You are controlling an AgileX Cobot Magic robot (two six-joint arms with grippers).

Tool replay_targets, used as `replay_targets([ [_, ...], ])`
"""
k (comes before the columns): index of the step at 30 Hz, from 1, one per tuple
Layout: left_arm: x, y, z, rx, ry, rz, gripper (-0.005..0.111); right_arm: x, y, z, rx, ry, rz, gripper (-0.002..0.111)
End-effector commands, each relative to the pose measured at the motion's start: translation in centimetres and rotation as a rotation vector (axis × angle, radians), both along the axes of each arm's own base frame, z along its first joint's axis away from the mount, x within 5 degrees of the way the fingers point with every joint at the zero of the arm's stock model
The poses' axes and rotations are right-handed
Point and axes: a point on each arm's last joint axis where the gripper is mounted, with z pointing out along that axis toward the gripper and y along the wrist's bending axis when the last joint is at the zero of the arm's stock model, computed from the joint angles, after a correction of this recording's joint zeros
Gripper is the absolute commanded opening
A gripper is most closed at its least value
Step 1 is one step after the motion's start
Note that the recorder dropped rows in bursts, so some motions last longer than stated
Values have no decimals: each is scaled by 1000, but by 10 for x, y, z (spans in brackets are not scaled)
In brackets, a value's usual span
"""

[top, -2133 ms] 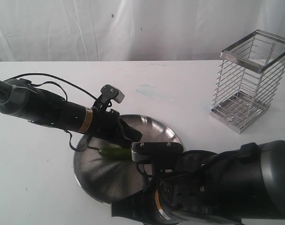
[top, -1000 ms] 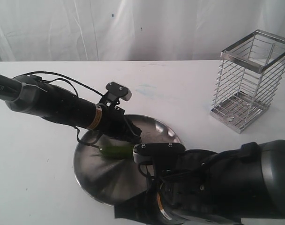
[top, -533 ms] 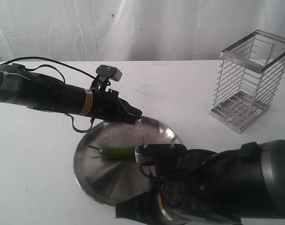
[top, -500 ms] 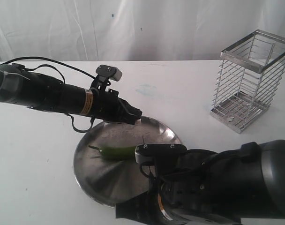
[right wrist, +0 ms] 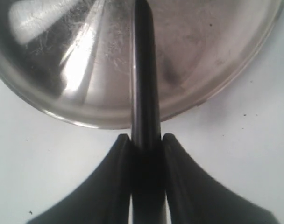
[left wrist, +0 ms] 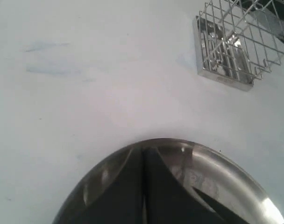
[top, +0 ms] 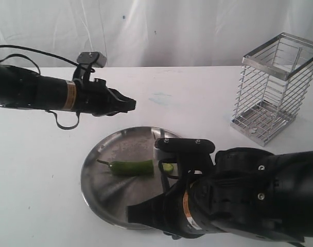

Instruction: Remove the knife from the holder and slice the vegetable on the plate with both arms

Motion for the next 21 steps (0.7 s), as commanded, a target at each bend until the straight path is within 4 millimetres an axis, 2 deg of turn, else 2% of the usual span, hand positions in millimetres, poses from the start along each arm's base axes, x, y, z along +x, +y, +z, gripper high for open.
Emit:
replay_targets([
  [1, -23, 12, 12, 22, -7, 38, 0, -2, -1, 8, 18, -28, 18, 0],
  [5, -44, 16, 17, 70, -49, 8, 0, -10, 2, 11, 24, -30, 51, 0],
  [9, -61, 19, 32, 121, -117, -56, 0, -21, 9, 12, 20, -39, 118, 0],
  [11, -66, 27, 39, 167, -93, 37, 0, -26, 11, 12, 15, -41, 150, 0],
  [14, -71, 43, 48, 172, -32, 291, 0, -30, 13, 12, 14, -42, 172, 0],
  [17, -79, 59, 52, 234, -68, 436, 0, -32, 14, 12, 6, -50, 194, 0],
  [21, -84, 85, 48, 445, -149, 619, 0, -32, 13, 12, -19, -59, 223, 0],
])
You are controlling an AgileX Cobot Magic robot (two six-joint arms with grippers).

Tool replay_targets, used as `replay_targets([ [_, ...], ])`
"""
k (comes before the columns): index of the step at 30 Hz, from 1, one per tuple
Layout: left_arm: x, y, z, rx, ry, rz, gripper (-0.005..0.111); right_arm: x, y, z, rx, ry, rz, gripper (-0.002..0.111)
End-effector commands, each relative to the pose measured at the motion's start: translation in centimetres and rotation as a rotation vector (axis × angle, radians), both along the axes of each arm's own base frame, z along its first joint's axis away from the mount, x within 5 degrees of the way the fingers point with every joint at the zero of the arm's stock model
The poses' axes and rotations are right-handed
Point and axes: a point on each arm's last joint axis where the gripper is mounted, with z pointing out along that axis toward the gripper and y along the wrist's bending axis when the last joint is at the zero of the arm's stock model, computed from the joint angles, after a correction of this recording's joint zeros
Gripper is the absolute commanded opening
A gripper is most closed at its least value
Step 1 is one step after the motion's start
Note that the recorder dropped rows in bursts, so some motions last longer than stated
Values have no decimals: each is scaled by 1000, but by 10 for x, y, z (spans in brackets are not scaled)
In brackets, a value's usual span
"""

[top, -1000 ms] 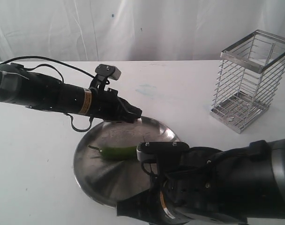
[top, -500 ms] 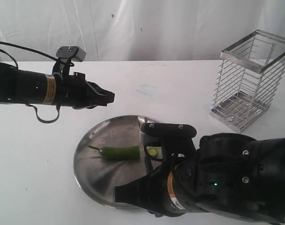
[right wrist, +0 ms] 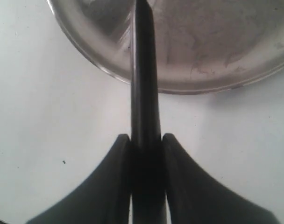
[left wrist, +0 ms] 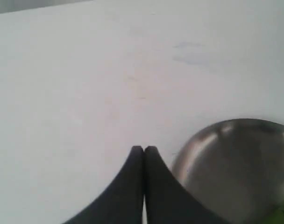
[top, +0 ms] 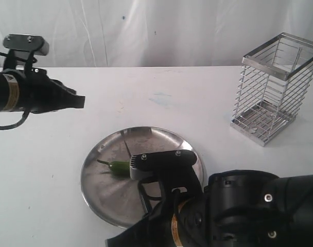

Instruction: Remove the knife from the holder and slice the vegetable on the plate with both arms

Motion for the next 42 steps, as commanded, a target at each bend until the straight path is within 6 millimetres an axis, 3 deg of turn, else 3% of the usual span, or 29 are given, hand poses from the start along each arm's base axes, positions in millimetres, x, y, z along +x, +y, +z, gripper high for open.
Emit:
replay_targets([
  [1, -7, 29, -4, 278, -61, 192, 0, 0, -3, 1, -35, -27, 39, 0],
  [5, -11, 39, -10, 426, -60, 215, 0, 0, -5, 1, -62, -28, 39, 0],
  [7, -13, 38, -13, 499, -58, 146, 0, 1, -5, 1, -67, -41, 49, 0],
  [10, -20, 28, -25, 478, -28, 16, 0, 1, -5, 1, -69, -53, 59, 0],
  [12, -24, 23, -32, 414, 1, -27, 0, 1, -5, 1, -69, -54, 60, 0],
  [15, -25, 12, -31, 174, 53, -7, 0, 1, -4, 2, -63, -55, 62, 0],
  [19, -29, -19, -14, -126, 109, -219, 0, 1, -3, 2, -54, -54, 64, 0],
  [22, -28, -30, 2, -207, 95, -319, 0, 1, -3, 2, -51, -47, 59, 0],
  [26, -14, -19, 9, -101, 16, -190, 0, 1, -2, 3, -43, -47, 56, 0],
  [29, -5, -10, -3, 21, 3, -53, 0, 8, 2, 9, -39, -58, 32, 0],
  [34, 10, -18, -30, -18, 102, -60, 0, 25, 12, 17, 29, -62, -103, 0],
  [42, 18, -26, -34, -80, 130, -104, 0, 28, 13, 1, 2, 40, -261, 0],
])
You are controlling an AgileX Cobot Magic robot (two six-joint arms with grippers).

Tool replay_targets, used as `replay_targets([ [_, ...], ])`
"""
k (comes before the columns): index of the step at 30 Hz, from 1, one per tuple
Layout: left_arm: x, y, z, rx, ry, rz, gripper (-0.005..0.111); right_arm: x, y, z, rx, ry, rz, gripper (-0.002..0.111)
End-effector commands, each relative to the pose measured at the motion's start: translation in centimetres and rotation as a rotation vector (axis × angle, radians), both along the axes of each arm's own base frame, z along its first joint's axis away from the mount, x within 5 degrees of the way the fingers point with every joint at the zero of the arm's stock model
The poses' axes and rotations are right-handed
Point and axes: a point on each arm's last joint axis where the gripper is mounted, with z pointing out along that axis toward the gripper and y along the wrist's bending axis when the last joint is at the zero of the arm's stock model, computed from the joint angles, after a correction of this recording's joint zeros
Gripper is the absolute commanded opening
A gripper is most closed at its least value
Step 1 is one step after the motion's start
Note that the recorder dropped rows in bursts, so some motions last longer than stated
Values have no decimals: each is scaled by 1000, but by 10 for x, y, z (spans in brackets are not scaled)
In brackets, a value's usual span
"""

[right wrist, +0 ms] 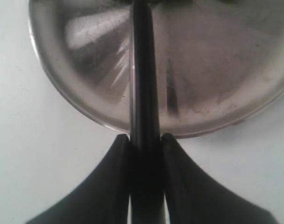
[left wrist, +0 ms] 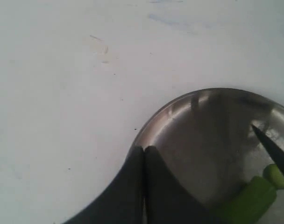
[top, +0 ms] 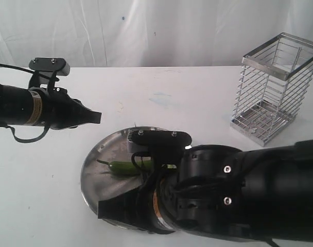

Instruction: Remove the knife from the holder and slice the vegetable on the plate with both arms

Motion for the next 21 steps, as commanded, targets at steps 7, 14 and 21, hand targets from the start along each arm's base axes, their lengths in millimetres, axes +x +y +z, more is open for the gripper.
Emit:
replay_targets([
  [7, 2, -6, -1, -68, 23, -6, 0, 2, 0, -2, 64, 93, -108, 0],
  [14, -1, -13, -2, -110, 36, -65, 0, 18, -7, -2, 121, 126, -161, 0],
  [21, 0, -11, -2, -90, 26, -63, 0, 16, -7, -5, 74, 129, -81, 0],
])
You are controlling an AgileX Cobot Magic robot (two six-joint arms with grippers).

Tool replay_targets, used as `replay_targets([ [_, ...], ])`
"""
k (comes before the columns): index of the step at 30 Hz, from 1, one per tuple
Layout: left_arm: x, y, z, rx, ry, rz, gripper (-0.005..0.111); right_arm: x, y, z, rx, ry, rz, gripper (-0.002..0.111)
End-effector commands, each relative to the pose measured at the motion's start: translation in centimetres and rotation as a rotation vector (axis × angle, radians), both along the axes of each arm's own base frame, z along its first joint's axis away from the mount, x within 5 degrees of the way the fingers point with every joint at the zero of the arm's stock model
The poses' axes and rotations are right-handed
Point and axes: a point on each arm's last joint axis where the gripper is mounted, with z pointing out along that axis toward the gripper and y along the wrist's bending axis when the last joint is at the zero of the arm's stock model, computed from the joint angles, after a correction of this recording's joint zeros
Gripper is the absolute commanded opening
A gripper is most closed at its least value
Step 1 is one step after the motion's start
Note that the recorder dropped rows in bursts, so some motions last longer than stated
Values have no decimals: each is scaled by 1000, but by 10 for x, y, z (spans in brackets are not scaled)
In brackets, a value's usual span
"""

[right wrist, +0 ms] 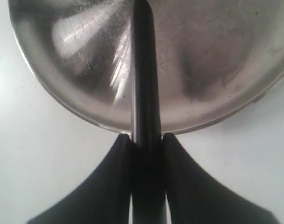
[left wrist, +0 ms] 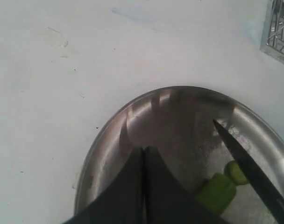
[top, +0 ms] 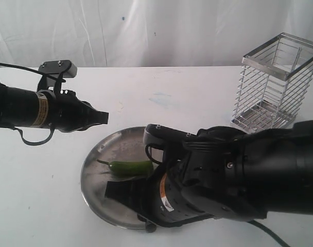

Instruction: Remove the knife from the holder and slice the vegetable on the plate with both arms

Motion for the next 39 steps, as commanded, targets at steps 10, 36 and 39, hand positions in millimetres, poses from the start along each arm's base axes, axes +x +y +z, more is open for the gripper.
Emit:
replay_targets([
  [10, 1, 0, 2, 13, -13, -4, 0, 1, 0, -10, -70, 8, 69, 0],
  [36, -6, -14, 10, -86, -66, -170, 0, 3, 4, -21, -87, 12, 83, 0],
  [39, -5, -14, 10, -91, -65, -160, 0, 3, 3, -21, -92, 12, 85, 0],
])
